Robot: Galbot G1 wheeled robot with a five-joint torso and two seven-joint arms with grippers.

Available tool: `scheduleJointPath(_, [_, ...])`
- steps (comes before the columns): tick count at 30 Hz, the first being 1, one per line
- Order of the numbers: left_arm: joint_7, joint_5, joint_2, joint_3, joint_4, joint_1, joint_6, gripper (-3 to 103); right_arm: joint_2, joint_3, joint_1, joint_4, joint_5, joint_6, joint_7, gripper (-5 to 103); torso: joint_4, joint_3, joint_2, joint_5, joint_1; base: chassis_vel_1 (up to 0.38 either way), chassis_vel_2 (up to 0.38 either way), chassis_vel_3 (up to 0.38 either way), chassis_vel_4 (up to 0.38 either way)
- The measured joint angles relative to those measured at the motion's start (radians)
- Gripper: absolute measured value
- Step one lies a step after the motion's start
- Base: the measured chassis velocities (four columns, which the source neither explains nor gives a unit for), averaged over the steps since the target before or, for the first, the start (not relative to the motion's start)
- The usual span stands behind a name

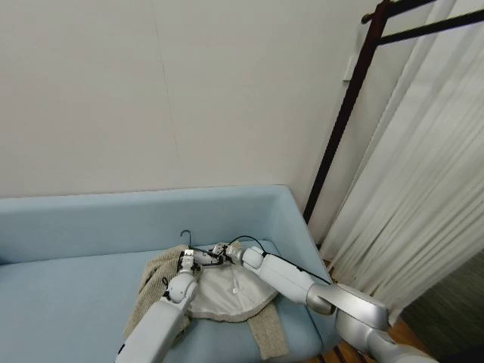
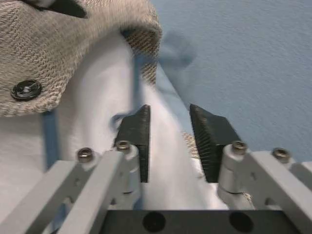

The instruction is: Pick up the clothes from the sofa and hang them on the clothes hanger.

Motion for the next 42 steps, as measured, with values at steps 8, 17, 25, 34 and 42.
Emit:
scheduleJointPath(8, [-0.007,-0.002,0.024,-0.039,-0.072,0.06,0.0,65,-0.082,0.029,-0.029,0.077,0.047,-0.051,0.082,57,-0.0005,0.0,0.0,0.0,0.0,0.0,0.0,0.0,0.0])
scheduleJointPath(17, [0.0,-0.022,0.082,-0.109,-0.2,0.172,0.002,98,-0.19,0.17,-0.086,0.131,0.278,-0.234,0.183,90,-0.0006,0.0,0.0,-0.0001,0.0,0.0,0.0,0.0,0.0])
scheduleJointPath(25, [0.208,0.039,0.115,-0.207,-0.26,0.326,-0.269,100,-0.135,0.296,-0.098,0.045,0.59,-0.358,0.255,100,-0.0001,0.0,0.0,-0.0001,0.0,0.0,0.0,0.0,0.0])
scheduleJointPath(34, [0.415,0.082,0.159,-0.313,-0.315,0.441,-0.344,100,-0.069,0.364,-0.102,-0.056,0.68,-0.398,0.255,100,-0.0005,0.0,0.0,-0.0003,0.0,0.0,0.0,0.0,0.0])
scheduleJointPath(42, [0.422,0.092,0.17,-0.354,-0.308,0.467,-0.335,100,-0.01,0.392,-0.113,-0.135,0.636,-0.384,0.239,86,-0.0004,0.0,0.0,-0.0003,0.0,0.0,0.0,0.0,0.0])
